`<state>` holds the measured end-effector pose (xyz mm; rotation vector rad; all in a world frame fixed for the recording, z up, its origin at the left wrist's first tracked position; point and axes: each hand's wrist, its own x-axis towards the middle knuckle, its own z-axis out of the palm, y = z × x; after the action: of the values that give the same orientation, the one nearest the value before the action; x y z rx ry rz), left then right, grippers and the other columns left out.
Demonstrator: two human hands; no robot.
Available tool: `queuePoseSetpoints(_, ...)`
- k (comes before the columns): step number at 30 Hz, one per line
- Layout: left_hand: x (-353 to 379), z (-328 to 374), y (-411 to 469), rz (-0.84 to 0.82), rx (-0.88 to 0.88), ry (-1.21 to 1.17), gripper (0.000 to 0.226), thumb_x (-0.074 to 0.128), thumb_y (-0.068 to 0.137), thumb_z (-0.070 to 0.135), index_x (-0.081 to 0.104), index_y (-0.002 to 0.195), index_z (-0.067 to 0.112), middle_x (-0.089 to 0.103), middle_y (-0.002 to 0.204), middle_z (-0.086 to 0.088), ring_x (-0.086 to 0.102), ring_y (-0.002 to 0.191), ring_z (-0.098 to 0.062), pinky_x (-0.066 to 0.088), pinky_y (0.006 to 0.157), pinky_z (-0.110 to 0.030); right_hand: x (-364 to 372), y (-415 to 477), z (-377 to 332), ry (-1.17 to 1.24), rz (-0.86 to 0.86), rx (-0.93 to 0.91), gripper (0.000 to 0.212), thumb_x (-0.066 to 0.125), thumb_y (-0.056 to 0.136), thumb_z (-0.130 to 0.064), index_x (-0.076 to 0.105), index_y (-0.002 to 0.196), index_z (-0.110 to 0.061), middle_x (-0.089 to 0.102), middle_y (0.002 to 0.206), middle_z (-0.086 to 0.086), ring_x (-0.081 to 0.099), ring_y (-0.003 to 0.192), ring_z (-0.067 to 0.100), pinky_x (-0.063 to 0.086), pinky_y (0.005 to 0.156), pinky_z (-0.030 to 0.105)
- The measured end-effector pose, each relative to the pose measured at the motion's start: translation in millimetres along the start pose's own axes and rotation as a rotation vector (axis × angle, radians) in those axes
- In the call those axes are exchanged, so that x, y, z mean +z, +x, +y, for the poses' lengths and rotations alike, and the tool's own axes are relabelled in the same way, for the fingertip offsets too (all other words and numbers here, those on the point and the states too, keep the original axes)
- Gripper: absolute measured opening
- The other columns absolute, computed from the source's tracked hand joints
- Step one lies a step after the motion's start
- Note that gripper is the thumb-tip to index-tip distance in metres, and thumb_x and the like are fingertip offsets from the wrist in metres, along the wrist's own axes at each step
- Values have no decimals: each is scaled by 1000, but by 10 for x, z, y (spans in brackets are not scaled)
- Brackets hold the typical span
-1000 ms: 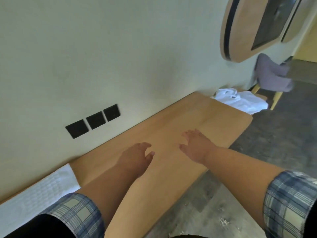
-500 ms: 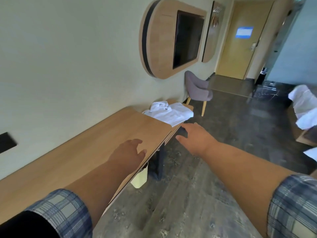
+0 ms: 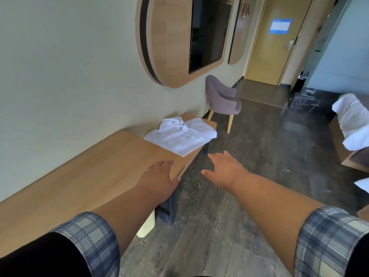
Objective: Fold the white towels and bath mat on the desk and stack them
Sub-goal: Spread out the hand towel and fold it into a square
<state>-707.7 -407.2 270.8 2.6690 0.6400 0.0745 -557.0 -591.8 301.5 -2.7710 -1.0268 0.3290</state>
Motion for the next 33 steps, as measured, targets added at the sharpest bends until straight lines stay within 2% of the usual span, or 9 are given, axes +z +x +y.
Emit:
queuePoseSetpoints(5, -34, 121, 1182, -60, 27, 85, 71, 49, 97, 55, 25, 157, 27, 32, 160, -1, 28, 147, -25, 29, 116, -41, -204, 957, 339, 31, 22, 18, 78, 48, 96, -62, 22, 158, -24, 23, 165, 0, 5, 155, 27, 18, 123, 48)
queuePoseSetpoints(9, 96, 331, 1865, -104, 35, 113, 70, 50, 96, 55, 26, 156, 27, 34, 159, -1, 30, 147, -24, 31, 115, -42, -185, 1539, 767, 68, -33, 23, 78, 47, 96, -63, 20, 159, -25, 22, 165, 1, 6, 154, 27, 17, 123, 49)
queuePoseSetpoints(13, 377, 562, 2496, -157, 17, 141, 69, 50, 97, 53, 25, 156, 28, 34, 159, -2, 29, 147, -25, 31, 117, -44, -97, 2234, 1369, 34, -94, 12, 78, 48, 95, -64, 25, 157, -24, 29, 162, 2, 13, 153, 29, 22, 121, 48)
queuePoseSetpoints(16, 540, 722, 2954, -149, -63, 136, 69, 52, 97, 51, 25, 157, 28, 32, 160, -2, 27, 148, -26, 30, 117, -44, -171, 2891, 1790, 6, -88, -12, 77, 52, 93, -63, 32, 154, -22, 39, 156, 5, 25, 148, 31, 32, 117, 47)
queuePoseSetpoints(21, 711, 939, 3544, -89, -228, 110, 67, 52, 98, 52, 27, 156, 29, 32, 161, -1, 27, 149, -25, 31, 118, -44, -460, 3937, 2253, 10, -107, -171, 61, 55, 90, -61, 48, 138, -24, 57, 131, 5, 51, 123, 30, 49, 97, 46)
queuePoseSetpoints(25, 817, 1013, 3847, -60, -358, 74, 67, 52, 97, 52, 27, 156, 32, 33, 160, 0, 30, 147, -23, 31, 118, -43, -577, 4552, 2364, -18, -168, -239, 65, 54, 91, -59, 43, 145, -24, 56, 134, 4, 52, 122, 29, 50, 98, 45)
queuePoseSetpoints(29, 978, 831, 4110, -49, -447, 65, 69, 52, 96, 54, 25, 156, 32, 33, 159, 0, 32, 145, -24, 31, 115, -41, -348, 5098, 2200, -33, -268, -353, 65, 53, 93, -55, 42, 148, -21, 53, 140, 6, 49, 128, 30, 47, 103, 46)
queuePoseSetpoints(31, 1035, 685, 4256, -55, -503, 71, 70, 52, 95, 55, 24, 156, 33, 28, 162, -1, 30, 146, -26, 31, 115, -42, -163, 5337, 2084, -42, -306, -424, 66, 52, 93, -52, 40, 150, -21, 50, 145, 5, 46, 133, 30, 45, 107, 46)
queuePoseSetpoints(33, 1109, 483, 4504, -56, -548, 72, 70, 53, 95, 56, 24, 155, 34, 14, 166, -5, 24, 149, -30, 29, 117, -46, 38, 5629, 1980, -38, -348, -458, 65, 51, 93, -51, 39, 150, -22, 49, 147, 3, 43, 136, 28, 44, 106, 46)
